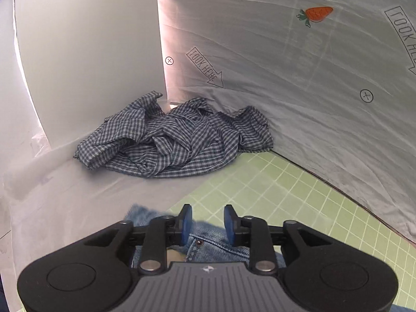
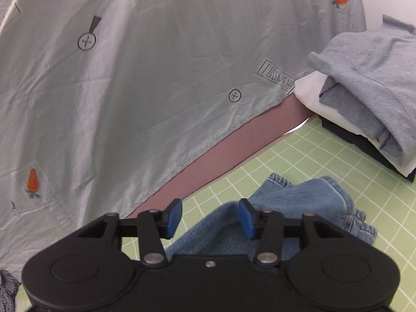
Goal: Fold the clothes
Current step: 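Hold the waistband with the left tool while the right tool lifts one leg hem onto the other, then grasp the waistband with the left tool while the right tool straightens the stacked leg hems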
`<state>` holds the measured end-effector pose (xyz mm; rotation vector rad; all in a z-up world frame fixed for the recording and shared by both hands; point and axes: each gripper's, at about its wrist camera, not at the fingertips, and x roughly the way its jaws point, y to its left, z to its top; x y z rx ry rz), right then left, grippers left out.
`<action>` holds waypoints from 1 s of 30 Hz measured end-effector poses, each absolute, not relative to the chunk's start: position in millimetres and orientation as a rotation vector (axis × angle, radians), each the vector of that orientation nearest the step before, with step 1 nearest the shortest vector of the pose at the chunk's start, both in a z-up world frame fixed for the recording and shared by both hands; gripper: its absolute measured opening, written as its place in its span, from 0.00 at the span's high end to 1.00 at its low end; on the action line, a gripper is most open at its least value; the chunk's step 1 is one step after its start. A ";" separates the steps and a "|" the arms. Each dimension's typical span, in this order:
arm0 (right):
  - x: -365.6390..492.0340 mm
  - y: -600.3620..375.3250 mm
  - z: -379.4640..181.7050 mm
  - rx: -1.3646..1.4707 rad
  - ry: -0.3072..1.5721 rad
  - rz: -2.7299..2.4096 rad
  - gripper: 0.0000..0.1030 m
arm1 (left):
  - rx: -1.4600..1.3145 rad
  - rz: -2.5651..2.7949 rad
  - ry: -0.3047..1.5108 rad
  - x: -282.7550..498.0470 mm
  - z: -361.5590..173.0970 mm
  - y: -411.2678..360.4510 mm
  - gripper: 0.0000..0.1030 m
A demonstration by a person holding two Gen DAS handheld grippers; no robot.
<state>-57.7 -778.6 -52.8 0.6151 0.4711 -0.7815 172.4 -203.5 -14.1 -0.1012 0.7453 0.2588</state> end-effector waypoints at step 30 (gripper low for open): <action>-167.6 -718.2 -158.1 0.475 0.788 -0.975 1.00 | -0.312 0.228 1.096 82.4 -117.4 -191.3 0.67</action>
